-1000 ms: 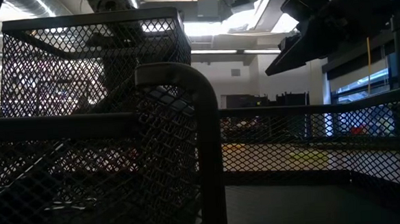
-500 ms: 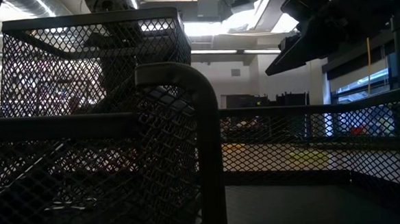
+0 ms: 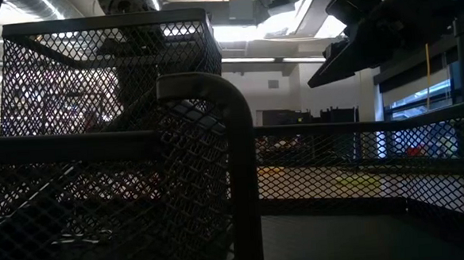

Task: Pick and place office supplies into organizer
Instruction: Put the bottom yellow pencil into the black desk organizer

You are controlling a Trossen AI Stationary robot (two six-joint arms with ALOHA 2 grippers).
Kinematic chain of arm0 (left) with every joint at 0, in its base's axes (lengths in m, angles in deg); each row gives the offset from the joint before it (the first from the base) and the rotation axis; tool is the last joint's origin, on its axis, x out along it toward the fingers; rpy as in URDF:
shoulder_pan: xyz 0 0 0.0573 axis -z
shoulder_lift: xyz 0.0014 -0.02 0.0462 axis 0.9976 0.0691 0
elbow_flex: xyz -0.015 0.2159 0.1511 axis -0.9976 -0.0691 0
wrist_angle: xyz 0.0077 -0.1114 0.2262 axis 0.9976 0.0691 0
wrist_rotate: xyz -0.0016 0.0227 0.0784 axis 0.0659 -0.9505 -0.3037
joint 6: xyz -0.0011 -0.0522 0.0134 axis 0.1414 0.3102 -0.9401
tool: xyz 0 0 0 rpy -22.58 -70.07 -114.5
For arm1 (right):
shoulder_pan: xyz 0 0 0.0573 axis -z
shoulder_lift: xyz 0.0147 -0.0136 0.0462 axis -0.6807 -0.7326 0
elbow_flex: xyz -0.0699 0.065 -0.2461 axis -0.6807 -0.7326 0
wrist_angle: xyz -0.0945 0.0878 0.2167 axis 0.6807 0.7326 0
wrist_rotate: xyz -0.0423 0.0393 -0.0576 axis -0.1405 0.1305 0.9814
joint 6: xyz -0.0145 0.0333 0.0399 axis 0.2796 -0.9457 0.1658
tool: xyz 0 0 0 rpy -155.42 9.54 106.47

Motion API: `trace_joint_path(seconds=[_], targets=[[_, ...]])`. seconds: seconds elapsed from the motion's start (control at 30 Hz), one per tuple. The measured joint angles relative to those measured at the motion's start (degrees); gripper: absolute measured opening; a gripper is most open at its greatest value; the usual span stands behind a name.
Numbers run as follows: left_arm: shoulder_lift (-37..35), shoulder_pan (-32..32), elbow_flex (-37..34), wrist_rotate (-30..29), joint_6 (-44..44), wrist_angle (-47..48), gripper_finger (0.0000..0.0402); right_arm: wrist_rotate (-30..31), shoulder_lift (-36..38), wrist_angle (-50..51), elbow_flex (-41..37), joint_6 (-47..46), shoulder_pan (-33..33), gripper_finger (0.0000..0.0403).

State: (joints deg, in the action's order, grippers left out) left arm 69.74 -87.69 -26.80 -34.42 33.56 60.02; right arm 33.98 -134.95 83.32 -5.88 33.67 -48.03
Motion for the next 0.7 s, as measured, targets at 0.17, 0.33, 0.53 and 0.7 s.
trace_joint_path(seconds=[0.17,0.33,0.53,0.7], targets=[[-0.11,-0.11,0.16,2.17,0.00,0.70,0.0098,0.00,0.00,0.05,0.00,0.00,-0.01,0.0233],[-0.15,-0.06,0.26,3.16,0.02,2.06,0.0073,0.00,0.00,0.72,0.00,0.00,-0.01,0.0233],[-0.19,0.04,0.26,3.42,-4.70,2.46,0.0032,0.00,-0.02,1.77,0.00,0.00,-0.01,0.0233],[-0.22,1.31,0.26,3.09,-20.38,2.78,0.0008,0.00,-0.02,2.45,0.00,0.00,-0.01,0.0233]])
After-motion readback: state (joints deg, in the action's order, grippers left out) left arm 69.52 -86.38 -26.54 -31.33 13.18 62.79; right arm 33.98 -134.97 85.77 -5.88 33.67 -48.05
